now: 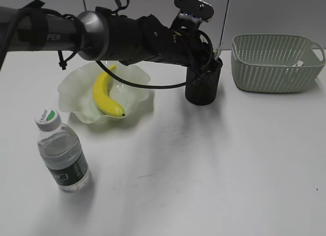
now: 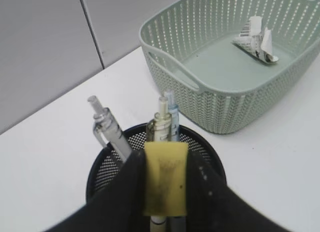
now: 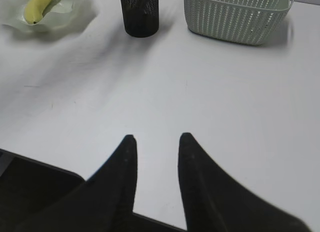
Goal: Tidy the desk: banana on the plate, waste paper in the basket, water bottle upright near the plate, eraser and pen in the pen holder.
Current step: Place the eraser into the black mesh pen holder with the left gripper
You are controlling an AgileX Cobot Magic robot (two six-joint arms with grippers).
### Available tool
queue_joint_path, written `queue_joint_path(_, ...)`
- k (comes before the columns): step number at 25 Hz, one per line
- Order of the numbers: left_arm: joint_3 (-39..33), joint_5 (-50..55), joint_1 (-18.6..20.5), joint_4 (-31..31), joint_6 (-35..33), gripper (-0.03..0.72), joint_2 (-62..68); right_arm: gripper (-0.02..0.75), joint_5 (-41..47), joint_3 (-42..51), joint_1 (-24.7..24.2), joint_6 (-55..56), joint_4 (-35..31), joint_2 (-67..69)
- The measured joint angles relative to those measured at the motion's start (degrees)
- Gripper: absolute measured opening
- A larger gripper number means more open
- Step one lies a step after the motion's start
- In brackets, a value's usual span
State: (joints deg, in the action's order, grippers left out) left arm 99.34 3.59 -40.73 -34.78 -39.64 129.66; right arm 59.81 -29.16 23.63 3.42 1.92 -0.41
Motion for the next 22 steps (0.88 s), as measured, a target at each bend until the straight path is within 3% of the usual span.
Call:
queue_joint_path(2,0.0,-0.02,0.0,-0.18,0.0,0.215,0.0,0.238,0.0,0.0,0.0,0.05,0.0,0.0)
queue_joint_path(6,0.0,-0.38,0.0,-0.24,0.0,0.412,-0.06,0.238,0.0,0.0,0.0,0.05,0.0,0.0)
queue_joint_path(9,0.0,0.61,0.0,-0.24,0.0,0.479,-0.87,0.238,0.0,0.0,0.0,0.05,0.0,0.0)
queue_joint_path(12,0.0,4.7,0.0,-0.3,0.0,0.472,-3.74,0.237,0.0,0.0,0.0,0.05,0.0,0.0)
queue_joint_path(16,-1.42,11.23,0.61,-0.47,0.71,0.356,-11.56,0.237,-0.04,0.0,0.0,0.05,0.0,0.0)
queue_joint_path(19,-7.6,13.33,1.33,-0.63,2.52,0.305,-19.7,0.237,-0.04,0.0,0.0,0.05,0.0,0.0)
queue_joint_path(22,-18.64,13.35,1.61,-0.33,3.71,0.293,-29.74,0.237,-0.04,0.0,0.0,0.05,0.04,0.0)
